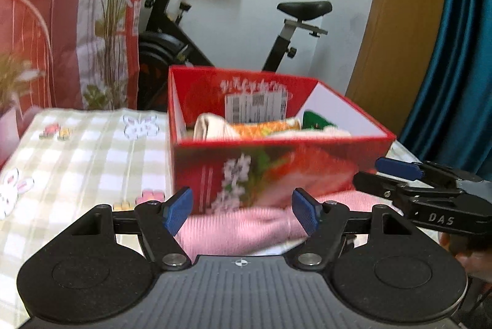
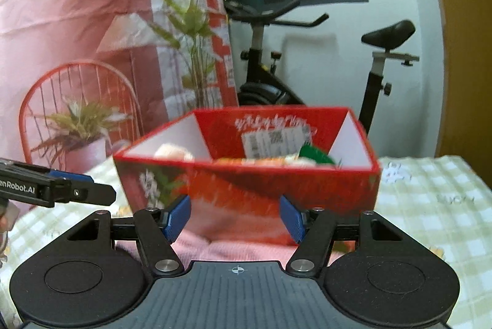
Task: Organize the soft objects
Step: 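Move the right tool down and close it on the black glove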
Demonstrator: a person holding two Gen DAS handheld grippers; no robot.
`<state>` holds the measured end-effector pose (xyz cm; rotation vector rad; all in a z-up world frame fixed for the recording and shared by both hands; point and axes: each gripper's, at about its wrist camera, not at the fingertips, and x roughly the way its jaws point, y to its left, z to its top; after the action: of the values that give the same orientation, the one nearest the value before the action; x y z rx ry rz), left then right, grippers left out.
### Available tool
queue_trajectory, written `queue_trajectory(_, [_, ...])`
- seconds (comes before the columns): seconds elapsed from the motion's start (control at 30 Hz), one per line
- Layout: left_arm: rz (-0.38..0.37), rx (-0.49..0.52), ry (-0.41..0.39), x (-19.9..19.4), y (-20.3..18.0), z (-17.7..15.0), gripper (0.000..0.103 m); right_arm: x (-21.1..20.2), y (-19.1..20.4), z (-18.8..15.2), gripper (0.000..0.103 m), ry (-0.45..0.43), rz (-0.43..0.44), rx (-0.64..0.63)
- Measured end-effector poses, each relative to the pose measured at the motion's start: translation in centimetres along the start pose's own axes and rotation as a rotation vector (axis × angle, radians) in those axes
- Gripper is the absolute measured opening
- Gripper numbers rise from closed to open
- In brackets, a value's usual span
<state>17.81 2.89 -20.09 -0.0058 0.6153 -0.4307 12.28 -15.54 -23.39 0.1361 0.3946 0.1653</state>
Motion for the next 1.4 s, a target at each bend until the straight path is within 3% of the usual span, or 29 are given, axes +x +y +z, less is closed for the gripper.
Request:
queue_trajectory(0.3, [-0.002, -0.074, 0.084, 2.1, 1.1, -3.6, 0.066, 1.6, 1.0, -4.3, 0.060, 0.120, -0.033, 0.036])
queue_trajectory(0.53, [-0.007, -0.136, 0.095, 2.6, 1.3, -5.8, 0.065, 2.2, 0.7, -6.8, 0.059, 0.182, -0.067, 0.055])
queue_trajectory(0.8, [-0.022, -0.140, 0.122, 2.9, 1.0, -8.0, 0.060, 2.7, 0.8, -7.0, 0.058, 0.207, -0.049, 0.053])
queue_trajectory(0.9, [-0.013, -0.122, 0.115, 2.8, 0.9, -8.4, 0.054, 3.0, 0.9, -7.0, 0.059, 0.227, -0.034, 0.051])
queue_trajectory(1.03, [-0.002, -0.128, 0.101, 2.5, 1.2, -8.9, 0.034, 3.4, 1.1, -7.0, 0.059, 0.251, -0.020, 0.036])
queue_trajectory(1.1, [-0.004, -0.138, 0.097, 2.4, 1.4, -9.0, 0.031, 3.5, 1.2, -7.0, 0.059, 0.254, -0.014, 0.033])
queue_trajectory(1.4, [-0.012, -0.125, 0.089, 2.5, 1.4, -9.1, 0.030, 3.4, 2.2, -7.2, 0.038, 0.259, 0.033, -0.030])
